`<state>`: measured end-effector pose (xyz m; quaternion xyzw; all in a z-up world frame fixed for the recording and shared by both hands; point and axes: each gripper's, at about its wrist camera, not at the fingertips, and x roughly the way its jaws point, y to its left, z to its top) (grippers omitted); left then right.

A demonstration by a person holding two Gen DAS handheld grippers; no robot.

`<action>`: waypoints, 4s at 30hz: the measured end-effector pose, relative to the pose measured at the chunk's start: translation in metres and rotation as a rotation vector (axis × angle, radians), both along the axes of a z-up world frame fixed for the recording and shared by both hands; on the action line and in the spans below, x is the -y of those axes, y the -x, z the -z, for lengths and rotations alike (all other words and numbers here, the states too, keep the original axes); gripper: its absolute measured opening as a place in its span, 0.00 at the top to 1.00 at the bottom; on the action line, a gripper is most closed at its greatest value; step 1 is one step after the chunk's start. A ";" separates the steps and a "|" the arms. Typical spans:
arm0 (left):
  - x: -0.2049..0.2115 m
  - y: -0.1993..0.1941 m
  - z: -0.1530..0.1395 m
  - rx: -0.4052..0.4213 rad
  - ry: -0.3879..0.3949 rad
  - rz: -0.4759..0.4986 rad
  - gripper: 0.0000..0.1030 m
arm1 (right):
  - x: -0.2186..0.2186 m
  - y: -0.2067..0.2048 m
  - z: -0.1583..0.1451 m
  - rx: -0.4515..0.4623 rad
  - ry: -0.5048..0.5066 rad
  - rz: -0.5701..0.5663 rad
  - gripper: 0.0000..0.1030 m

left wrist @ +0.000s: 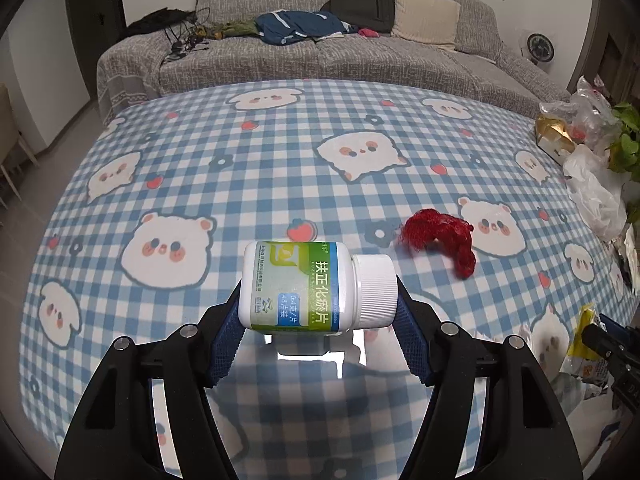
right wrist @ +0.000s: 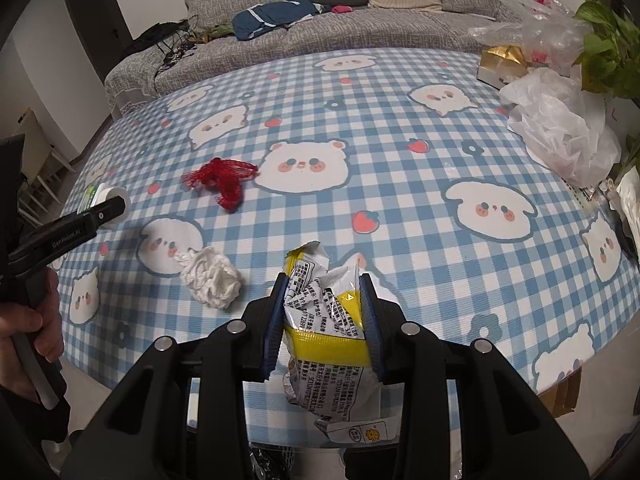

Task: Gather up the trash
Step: 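Grasp the yellow snack wrapper with the right tool while the left tool grasps the white pill bottle, then carry the snack wrapper and pill bottle down over the trash bin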

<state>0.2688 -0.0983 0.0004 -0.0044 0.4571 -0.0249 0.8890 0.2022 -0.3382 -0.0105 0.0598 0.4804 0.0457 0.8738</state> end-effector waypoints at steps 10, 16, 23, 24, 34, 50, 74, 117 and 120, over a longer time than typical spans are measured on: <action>-0.019 0.075 -0.012 0.034 -0.001 -0.024 0.36 | -0.031 0.036 0.001 0.031 -0.006 -0.050 0.67; -0.029 0.113 0.000 0.020 0.013 -0.034 0.36 | -0.048 0.069 0.001 0.054 -0.005 -0.086 0.67; -0.039 0.152 0.007 0.015 0.022 -0.031 0.36 | -0.063 0.100 0.005 0.067 -0.026 -0.101 0.67; -0.040 0.157 0.008 0.017 0.022 -0.029 0.36 | -0.066 0.104 0.004 0.073 -0.027 -0.105 0.67; -0.058 0.193 0.018 0.031 0.005 -0.055 0.36 | -0.092 0.128 0.005 0.106 -0.024 -0.142 0.67; -0.064 0.239 0.048 0.011 0.019 -0.051 0.36 | -0.111 0.154 0.020 0.107 -0.008 -0.159 0.67; -0.086 0.313 0.104 -0.046 0.022 -0.033 0.36 | -0.138 0.209 0.070 0.068 -0.001 -0.174 0.67; -0.150 0.345 0.174 -0.130 0.001 -0.112 0.36 | -0.226 0.225 0.155 -0.006 0.027 -0.265 0.44; -0.145 0.342 0.176 -0.134 0.002 -0.107 0.36 | -0.220 0.224 0.162 -0.009 0.033 -0.260 0.37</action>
